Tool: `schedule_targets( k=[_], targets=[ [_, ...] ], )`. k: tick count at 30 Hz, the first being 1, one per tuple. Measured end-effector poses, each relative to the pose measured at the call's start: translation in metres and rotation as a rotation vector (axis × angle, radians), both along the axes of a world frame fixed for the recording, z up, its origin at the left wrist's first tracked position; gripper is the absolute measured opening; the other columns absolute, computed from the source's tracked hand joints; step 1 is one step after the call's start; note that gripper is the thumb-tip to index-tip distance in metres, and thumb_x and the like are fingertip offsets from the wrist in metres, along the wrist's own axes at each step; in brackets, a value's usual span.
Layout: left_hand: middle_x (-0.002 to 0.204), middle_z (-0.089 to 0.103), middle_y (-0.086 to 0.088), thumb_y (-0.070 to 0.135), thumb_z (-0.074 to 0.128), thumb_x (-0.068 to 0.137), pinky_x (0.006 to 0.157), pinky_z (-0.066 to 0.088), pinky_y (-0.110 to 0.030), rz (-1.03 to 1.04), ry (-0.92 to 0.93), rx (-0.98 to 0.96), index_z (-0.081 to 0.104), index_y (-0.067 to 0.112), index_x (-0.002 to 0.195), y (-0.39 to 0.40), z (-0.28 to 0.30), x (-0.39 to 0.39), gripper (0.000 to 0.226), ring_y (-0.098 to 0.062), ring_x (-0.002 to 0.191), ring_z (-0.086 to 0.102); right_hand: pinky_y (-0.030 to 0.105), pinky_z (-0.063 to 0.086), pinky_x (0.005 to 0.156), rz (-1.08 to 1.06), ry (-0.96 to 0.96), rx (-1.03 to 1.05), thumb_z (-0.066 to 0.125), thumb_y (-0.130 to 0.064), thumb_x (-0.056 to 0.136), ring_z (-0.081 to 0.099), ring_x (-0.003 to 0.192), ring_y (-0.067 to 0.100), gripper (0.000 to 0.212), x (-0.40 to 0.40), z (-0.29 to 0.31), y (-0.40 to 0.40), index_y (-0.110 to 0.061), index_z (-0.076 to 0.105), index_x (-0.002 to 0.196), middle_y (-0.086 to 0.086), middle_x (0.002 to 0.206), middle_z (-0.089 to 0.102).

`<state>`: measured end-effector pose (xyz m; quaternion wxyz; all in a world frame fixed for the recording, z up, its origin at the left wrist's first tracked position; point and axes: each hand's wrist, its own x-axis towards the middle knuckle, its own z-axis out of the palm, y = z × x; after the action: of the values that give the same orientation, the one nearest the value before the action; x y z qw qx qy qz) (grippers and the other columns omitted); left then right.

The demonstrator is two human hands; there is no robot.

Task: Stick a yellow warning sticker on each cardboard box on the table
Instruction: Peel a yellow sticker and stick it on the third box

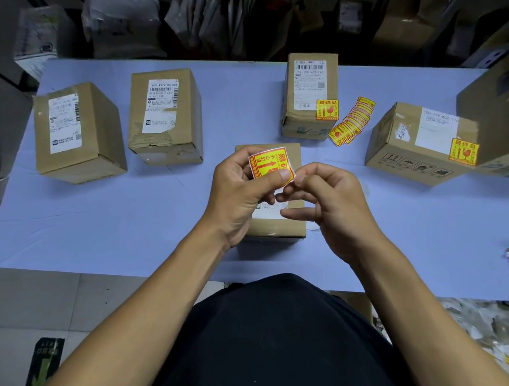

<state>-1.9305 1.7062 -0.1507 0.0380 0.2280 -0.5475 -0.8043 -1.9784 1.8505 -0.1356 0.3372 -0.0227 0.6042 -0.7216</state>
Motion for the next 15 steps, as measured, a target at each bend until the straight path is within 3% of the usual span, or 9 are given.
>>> schedule_targets(
  k=[4, 7, 10, 12, 15],
  targets=[
    [0.083, 0.069, -0.005, 0.009, 0.079, 0.074, 0.053, 0.048, -0.025, -0.018, -0.021, -0.007, 0.066, 0.016, 0.104, -0.0005, 0.0003, 0.0006, 0.033, -0.017, 0.066, 0.061, 0.031, 0.060, 0.065, -0.007, 0.026, 0.043, 0.054, -0.016, 0.082, 0.068, 0.069, 0.014, 0.022, 0.0006, 0.0003, -0.0041, -0.025, 0.065, 0.065, 0.000, 0.066, 0.065],
    [0.097, 0.066, -0.004, 0.016, 0.083, 0.069, 0.072, 0.056, -0.031, 0.016, -0.069, -0.058, 0.059, 0.022, 0.114, 0.0022, -0.0018, 0.0000, 0.051, -0.018, 0.083, 0.065, 0.027, 0.058, 0.064, -0.041, 0.059, 0.062, 0.051, -0.015, 0.081, 0.066, 0.066, 0.014, 0.017, 0.0015, -0.0008, -0.0052, -0.020, 0.062, 0.069, 0.001, 0.064, 0.062],
    [0.106, 0.063, 0.004, 0.022, 0.084, 0.071, 0.090, 0.052, -0.029, 0.055, -0.042, -0.342, 0.064, 0.029, 0.100, 0.0028, -0.0048, 0.0018, 0.037, -0.012, 0.105, 0.062, 0.026, 0.057, 0.064, -0.064, 0.103, 0.087, 0.050, -0.007, 0.090, 0.065, 0.064, 0.013, 0.021, 0.0017, -0.0028, -0.0048, -0.016, 0.059, 0.074, -0.004, 0.062, 0.060],
    [0.100, 0.068, 0.007, 0.021, 0.079, 0.080, 0.088, 0.050, -0.033, -0.012, 0.001, -0.469, 0.071, 0.029, 0.086, 0.0029, -0.0076, 0.0022, 0.014, -0.010, 0.101, 0.065, 0.027, 0.056, 0.065, -0.057, 0.141, 0.115, 0.048, -0.001, 0.093, 0.064, 0.064, 0.012, 0.025, 0.0019, -0.0047, -0.0046, -0.015, 0.058, 0.075, -0.007, 0.061, 0.061],
    [0.083, 0.074, 0.006, 0.017, 0.071, 0.088, 0.078, 0.052, -0.025, -0.112, 0.067, -0.358, 0.076, 0.024, 0.084, 0.0061, -0.0078, 0.0052, 0.009, -0.009, 0.082, 0.068, 0.029, 0.056, 0.067, -0.060, 0.202, 0.151, 0.049, 0.001, 0.093, 0.063, 0.064, 0.010, 0.025, 0.0019, -0.0063, -0.0042, -0.013, 0.058, 0.075, -0.006, 0.061, 0.062]
  ],
)
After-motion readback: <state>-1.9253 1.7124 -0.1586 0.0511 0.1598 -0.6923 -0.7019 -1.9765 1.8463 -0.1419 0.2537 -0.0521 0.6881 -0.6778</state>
